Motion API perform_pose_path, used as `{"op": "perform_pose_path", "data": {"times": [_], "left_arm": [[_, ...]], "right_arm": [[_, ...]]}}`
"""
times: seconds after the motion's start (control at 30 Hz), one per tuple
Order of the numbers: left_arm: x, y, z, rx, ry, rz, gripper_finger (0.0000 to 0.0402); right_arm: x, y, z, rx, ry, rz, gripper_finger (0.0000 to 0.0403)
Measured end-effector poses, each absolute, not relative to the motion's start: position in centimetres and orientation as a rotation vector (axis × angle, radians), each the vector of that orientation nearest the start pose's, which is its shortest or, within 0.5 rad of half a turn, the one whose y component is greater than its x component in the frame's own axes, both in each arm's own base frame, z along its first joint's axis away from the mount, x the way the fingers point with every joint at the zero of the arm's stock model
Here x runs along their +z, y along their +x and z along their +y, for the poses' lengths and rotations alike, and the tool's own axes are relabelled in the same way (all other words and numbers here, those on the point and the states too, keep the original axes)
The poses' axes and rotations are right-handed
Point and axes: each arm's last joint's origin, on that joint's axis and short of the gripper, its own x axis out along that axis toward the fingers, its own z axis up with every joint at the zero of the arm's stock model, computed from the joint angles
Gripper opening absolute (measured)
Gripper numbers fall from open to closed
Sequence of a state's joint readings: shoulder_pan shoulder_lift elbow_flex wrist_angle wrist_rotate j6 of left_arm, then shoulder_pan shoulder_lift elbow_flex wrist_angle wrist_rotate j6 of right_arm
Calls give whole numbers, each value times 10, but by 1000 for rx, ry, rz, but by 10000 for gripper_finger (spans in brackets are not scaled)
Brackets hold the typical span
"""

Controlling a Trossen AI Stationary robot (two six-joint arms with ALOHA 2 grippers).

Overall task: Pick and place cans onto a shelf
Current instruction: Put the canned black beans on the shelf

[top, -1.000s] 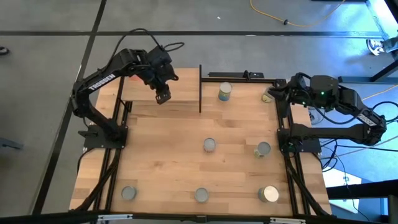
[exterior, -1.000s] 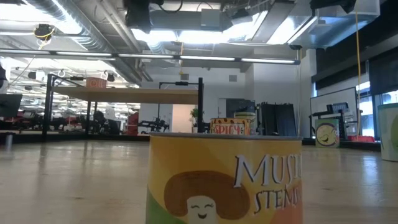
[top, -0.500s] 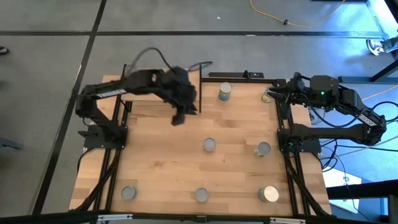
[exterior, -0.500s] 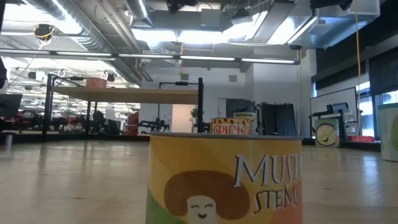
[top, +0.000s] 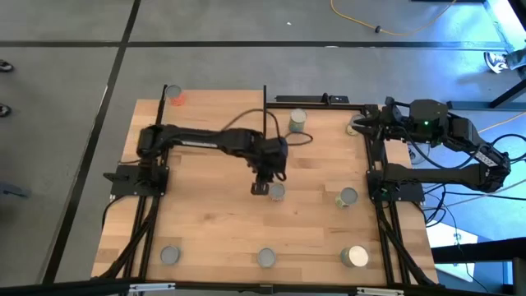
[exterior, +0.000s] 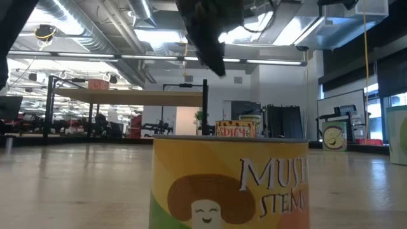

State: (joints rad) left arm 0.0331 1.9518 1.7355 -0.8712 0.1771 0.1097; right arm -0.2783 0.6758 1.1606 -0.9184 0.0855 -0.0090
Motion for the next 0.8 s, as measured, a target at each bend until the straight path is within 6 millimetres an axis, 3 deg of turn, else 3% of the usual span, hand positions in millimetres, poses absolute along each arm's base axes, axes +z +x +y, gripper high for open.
{"op": "perform_pose_path", "data": {"times": [0.2,0.43,0.8], "left_arm": [[243,429,9,-184,27,1103,73],[234,438,18,-154,28,1069,73],[194,451,19,-137,20,1142,73]], "right_arm": [[395,86,-27,-345,35,435,87],[395,86,-27,-347,35,435,87],[395,86,-27,-347,35,436,87]]}}
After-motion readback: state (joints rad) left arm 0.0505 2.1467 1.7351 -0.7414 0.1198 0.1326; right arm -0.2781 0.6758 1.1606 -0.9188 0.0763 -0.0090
